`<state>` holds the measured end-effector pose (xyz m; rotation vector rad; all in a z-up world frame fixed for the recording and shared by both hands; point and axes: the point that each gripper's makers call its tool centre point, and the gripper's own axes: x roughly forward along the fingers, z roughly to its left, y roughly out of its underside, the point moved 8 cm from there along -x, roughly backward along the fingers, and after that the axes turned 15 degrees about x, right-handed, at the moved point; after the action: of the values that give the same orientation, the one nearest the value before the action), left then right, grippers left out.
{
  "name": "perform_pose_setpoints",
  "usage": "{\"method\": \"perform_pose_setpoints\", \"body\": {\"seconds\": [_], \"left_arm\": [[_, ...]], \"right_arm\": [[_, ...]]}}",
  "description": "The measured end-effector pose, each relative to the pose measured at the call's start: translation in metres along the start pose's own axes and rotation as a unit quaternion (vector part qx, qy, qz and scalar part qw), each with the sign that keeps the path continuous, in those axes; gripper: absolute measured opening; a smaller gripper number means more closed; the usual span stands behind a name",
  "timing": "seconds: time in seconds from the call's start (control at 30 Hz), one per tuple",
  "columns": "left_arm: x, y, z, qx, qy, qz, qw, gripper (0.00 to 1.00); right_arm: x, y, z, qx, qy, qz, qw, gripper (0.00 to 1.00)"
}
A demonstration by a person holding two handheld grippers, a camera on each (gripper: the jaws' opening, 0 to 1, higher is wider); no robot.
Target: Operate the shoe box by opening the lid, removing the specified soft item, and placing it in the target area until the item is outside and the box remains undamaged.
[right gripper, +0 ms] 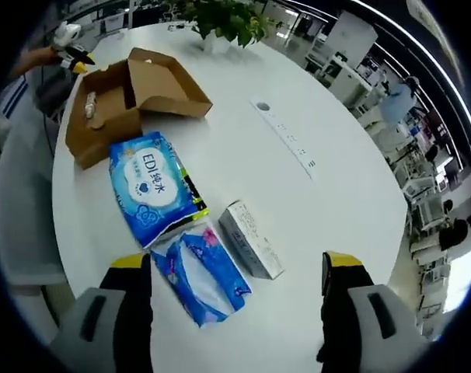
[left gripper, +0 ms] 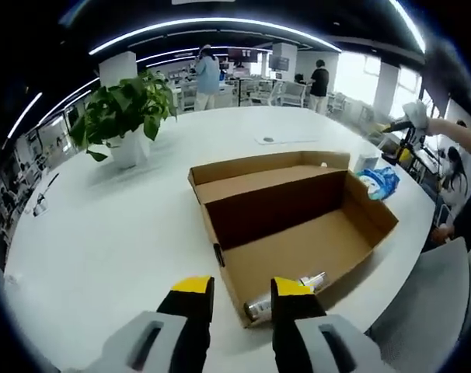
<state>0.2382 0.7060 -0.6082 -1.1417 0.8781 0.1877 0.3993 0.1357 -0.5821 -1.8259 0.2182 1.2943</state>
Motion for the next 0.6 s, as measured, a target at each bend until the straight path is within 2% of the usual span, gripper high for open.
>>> {"method": "perform_pose_setpoints", "body": {"seconds": [0.2,0.47,0.6], "left_arm": [[0.0,-0.013,0.001,0.022,0.009,-0.004,0.9997,0.34],[-0.001,-0.034,0.005,0.048,0.026,-0.022,0.9982,0.39],[0.0,-0.045,0.006,0.075,0.036,-0.022,0.9963,0.4]], "right_arm": [[-0.018,0.001,0.013,0.041,0.006,-0.032,0.9986,0.96],[-0.039,0.009,0.039,0.071,0.011,-0.065,0.9953,0.96],[-0.049,0.012,0.052,0.083,0.009,-0.081,0.9932,0.96]]}}
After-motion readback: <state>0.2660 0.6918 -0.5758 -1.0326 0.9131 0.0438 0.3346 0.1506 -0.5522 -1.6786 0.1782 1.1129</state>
